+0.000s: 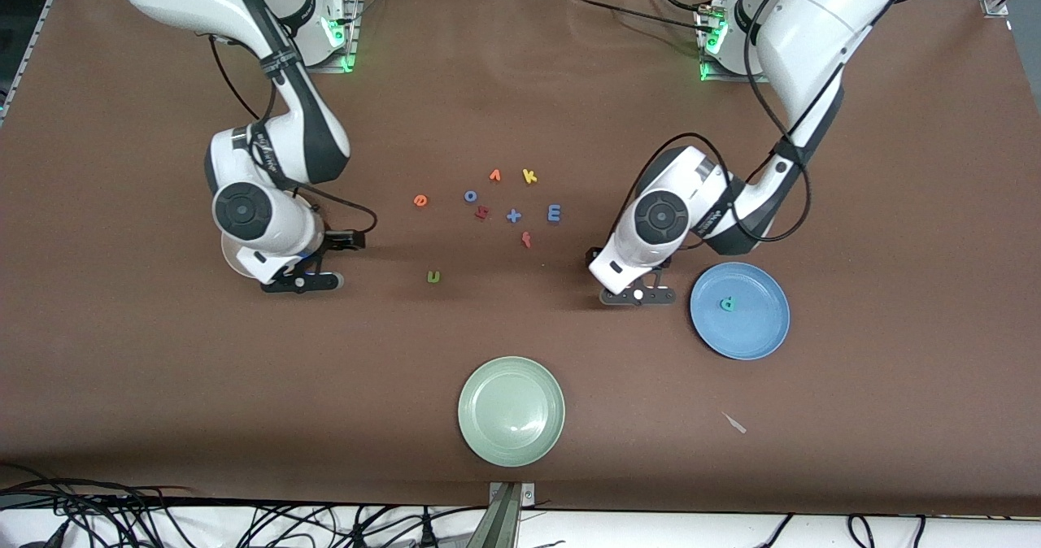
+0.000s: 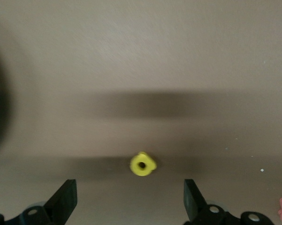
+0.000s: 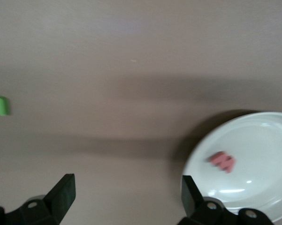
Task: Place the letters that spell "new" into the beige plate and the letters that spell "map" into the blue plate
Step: 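Grasp the yellow a with the left gripper while the right gripper grasps the n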
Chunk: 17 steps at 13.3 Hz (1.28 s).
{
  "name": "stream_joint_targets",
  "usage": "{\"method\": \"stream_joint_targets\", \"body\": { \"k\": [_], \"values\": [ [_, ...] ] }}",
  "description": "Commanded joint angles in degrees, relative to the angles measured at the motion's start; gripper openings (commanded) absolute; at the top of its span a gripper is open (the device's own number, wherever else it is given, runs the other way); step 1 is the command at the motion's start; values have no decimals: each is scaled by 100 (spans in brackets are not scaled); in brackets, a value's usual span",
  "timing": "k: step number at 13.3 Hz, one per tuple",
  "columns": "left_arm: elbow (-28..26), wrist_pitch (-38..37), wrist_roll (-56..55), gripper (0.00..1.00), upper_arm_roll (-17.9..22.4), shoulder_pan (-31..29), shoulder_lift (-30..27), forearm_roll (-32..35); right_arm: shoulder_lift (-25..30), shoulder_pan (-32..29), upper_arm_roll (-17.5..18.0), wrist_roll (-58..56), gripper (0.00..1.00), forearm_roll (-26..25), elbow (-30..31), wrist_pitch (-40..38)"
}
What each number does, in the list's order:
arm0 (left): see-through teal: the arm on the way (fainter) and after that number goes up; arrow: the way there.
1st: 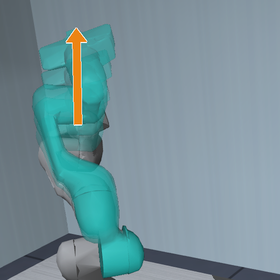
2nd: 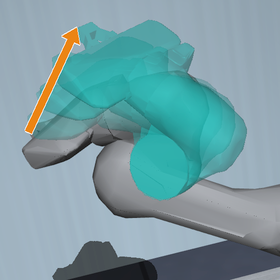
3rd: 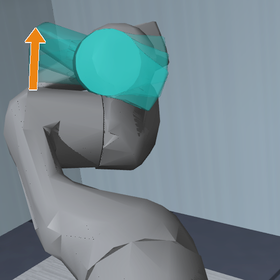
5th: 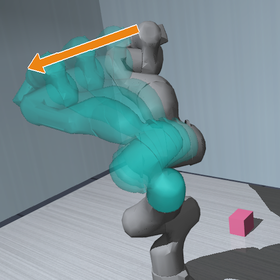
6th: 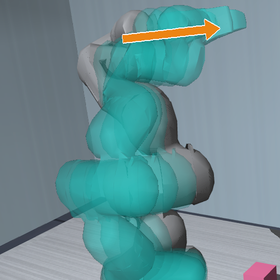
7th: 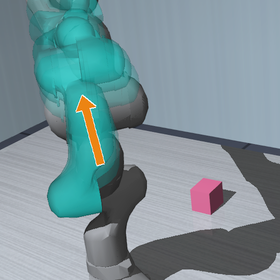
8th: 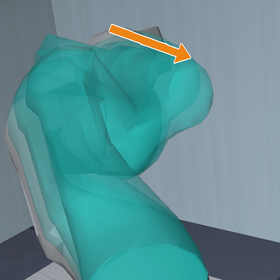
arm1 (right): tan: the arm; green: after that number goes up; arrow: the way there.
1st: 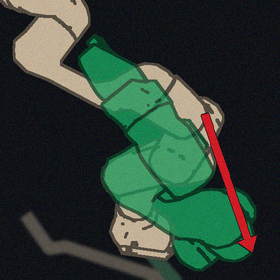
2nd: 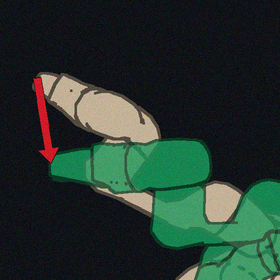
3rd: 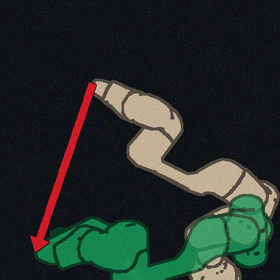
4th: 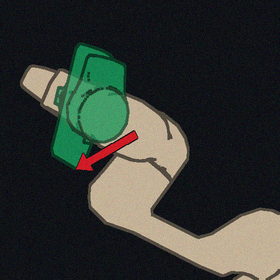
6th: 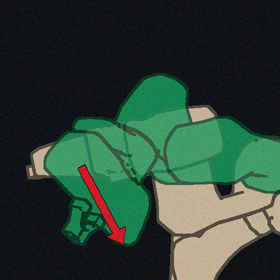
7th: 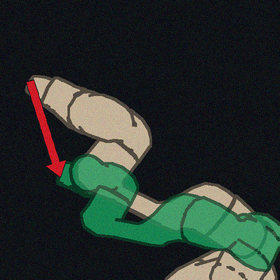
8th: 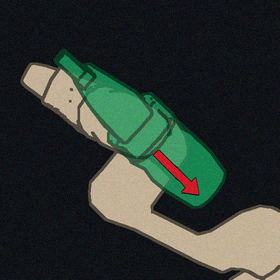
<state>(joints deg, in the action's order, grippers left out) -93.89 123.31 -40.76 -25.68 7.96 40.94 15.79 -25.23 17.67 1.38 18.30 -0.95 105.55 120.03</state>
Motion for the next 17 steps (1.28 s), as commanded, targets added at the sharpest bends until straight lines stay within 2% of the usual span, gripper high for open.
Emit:
{"method": "stream_joint_targets", "body": {
  "k": [1,3,5,7,11,13,15,16,17],
  "values": [
    [-111,333,-344,100,19,22,177,21,-454,244,170,926,100,95,-612,-15],
    [-305,684,-319,93,28,22,221,47,-850,587,161,1419,100,121,-1008,11],
    [-323,712,-257,89,45,22,248,117,-1061,701,170,1667,100,322,-1211,152],
    [-323,712,-266,87,45,13,326,467,-1273,737,170,1694,100,359,-1326,231],
    [-341,712,-275,85,37,4,353,495,-1519,843,170,1773,100,367,-1326,661],
    [-367,704,-266,70,37,-22,344,495,-1616,852,170,1773,99,394,-1326,802],
    [-367,704,-257,41,45,-31,344,495,-1712,852,170,1747,99,385,-1352,925],
    [-367,704,-257,28,45,-49,344,495,-1756,852,170,1695,99,385,-1405,943],
    [-367,704,-257,21,37,-66,336,495,-1835,852,170,1668,99,385,-1501,952]
  ]
}}
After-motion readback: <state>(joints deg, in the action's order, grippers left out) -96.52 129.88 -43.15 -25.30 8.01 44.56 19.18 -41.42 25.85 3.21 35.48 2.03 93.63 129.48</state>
